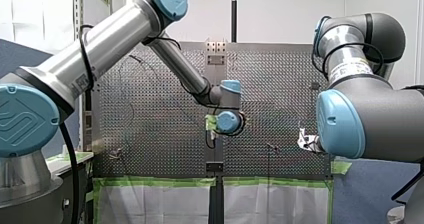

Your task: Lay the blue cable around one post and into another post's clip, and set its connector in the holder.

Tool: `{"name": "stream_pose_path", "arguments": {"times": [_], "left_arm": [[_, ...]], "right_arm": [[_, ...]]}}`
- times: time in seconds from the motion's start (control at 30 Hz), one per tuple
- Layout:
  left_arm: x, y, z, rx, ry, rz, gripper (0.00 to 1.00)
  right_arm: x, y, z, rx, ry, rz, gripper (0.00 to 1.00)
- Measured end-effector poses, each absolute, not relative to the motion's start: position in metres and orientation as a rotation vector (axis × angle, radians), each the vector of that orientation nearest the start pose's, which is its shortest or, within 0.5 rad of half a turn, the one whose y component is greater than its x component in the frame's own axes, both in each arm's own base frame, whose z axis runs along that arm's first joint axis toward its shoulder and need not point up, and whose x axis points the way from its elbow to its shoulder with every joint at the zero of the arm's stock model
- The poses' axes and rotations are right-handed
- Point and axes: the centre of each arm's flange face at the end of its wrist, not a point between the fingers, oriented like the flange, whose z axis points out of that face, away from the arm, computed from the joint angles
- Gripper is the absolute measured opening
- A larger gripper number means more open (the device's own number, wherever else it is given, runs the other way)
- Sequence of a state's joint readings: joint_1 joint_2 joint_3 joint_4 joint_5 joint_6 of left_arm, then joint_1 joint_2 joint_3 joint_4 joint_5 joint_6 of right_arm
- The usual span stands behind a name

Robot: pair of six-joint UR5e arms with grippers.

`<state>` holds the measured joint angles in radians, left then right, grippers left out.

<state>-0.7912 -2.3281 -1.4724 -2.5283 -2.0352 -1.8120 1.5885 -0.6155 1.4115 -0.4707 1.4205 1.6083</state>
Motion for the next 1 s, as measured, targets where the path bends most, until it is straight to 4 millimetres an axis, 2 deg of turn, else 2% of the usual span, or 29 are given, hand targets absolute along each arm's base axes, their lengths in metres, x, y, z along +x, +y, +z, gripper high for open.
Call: {"name": "stream_pose_path", "arguments": {"times": [0.53,1.0], "left_arm": [[0.396,-0.499,0.168,-0.132,1.617,-0.44,1.0],[0.372,-0.46,0.202,-0.278,1.57,-0.55,1.0]], "right_arm": [[0.161,-0.679,0.001,1.552,-1.418,1.195,0.0],[0.162,-0.678,0.001,1.559,-1.417,1.191,0.0]]}}
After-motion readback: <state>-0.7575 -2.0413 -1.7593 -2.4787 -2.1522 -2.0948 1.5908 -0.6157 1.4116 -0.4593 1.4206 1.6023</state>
